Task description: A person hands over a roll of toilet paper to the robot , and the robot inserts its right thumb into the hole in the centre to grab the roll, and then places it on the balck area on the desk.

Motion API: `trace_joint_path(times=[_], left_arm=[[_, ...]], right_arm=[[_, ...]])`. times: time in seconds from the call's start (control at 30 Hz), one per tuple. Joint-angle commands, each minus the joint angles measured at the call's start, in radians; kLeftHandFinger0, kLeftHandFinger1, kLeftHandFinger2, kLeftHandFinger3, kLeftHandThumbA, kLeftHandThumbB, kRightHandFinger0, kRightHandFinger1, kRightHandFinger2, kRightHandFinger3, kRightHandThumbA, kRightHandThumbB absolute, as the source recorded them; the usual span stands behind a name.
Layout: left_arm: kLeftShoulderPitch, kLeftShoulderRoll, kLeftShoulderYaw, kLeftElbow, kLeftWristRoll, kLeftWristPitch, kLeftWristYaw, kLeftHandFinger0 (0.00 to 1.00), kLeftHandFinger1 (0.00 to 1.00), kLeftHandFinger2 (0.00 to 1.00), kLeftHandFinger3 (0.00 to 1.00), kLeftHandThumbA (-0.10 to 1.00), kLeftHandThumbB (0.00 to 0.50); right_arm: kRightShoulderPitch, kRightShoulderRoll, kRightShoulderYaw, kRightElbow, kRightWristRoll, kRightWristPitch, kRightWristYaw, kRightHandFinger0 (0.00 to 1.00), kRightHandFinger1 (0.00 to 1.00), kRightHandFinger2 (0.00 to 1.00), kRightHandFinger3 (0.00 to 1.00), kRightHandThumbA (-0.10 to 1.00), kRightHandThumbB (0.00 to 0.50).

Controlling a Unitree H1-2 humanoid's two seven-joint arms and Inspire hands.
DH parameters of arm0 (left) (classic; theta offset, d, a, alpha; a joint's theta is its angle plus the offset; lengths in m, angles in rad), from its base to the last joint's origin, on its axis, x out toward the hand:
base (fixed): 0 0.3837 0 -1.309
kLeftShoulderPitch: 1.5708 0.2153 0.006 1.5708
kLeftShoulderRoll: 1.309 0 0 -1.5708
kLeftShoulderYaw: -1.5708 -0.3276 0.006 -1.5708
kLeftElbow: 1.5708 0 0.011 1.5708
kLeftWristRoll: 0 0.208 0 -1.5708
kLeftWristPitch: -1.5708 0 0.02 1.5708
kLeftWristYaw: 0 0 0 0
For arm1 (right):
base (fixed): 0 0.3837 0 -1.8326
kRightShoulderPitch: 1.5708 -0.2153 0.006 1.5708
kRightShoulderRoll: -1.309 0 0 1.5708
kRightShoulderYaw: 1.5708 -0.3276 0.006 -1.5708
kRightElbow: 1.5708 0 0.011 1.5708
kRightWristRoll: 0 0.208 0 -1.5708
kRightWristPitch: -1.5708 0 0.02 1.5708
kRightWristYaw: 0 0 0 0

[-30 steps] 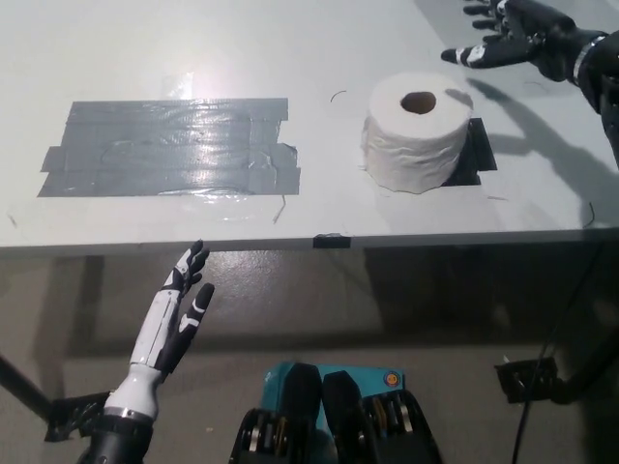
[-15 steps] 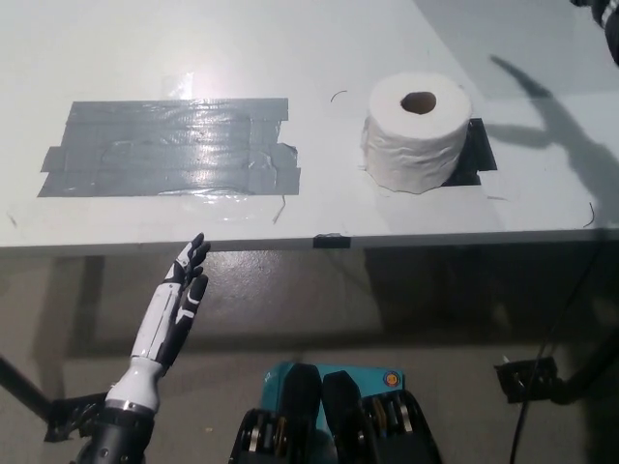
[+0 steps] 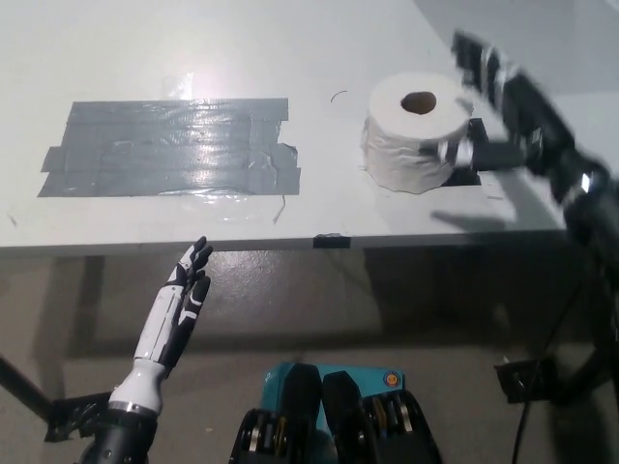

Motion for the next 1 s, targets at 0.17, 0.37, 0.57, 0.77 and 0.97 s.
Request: trace_joint_path(times=[0.17,0.37,0.57,0.77,0.97], left_arm=[[0.042,0.002,0.007,-0.022,-0.013,-0.050,0.019,1.00,1.00,1.00,1.00,1.00,0.114],[0.040,-0.001,0.009,0.000,-0.019,-0.064,0.021,1.00,1.00,1.00,1.00,0.98,0.105],[-0.020,0.004,0.017,0.019,-0.030,-0.054,0.018,1.00,1.00,1.00,1.00,0.98,0.104],[-0.032,0.007,0.016,0.012,-0.032,-0.055,0.012,1.00,1.00,1.00,1.00,1.00,0.106],[-0.021,0.004,0.009,0.011,-0.035,-0.066,0.010,1.00,1.00,1.00,1.00,0.99,0.100]], right_arm=[[0.434,0.125,-0.071,-0.961,0.250,-0.131,-0.149,1.00,1.00,1.00,1.00,1.00,0.349],[0.494,0.147,-0.054,-0.928,0.233,-0.225,-0.137,1.00,1.00,1.00,1.00,1.00,0.301],[0.444,0.177,-0.041,-0.853,0.181,-0.197,-0.138,1.00,1.00,1.00,1.00,1.00,0.322],[0.451,0.189,-0.029,-0.592,0.260,-0.217,-0.081,1.00,1.00,1.00,1.00,1.00,0.221],[0.438,0.183,-0.004,-0.357,0.186,-0.275,-0.081,1.00,1.00,1.00,1.00,0.96,0.177]])
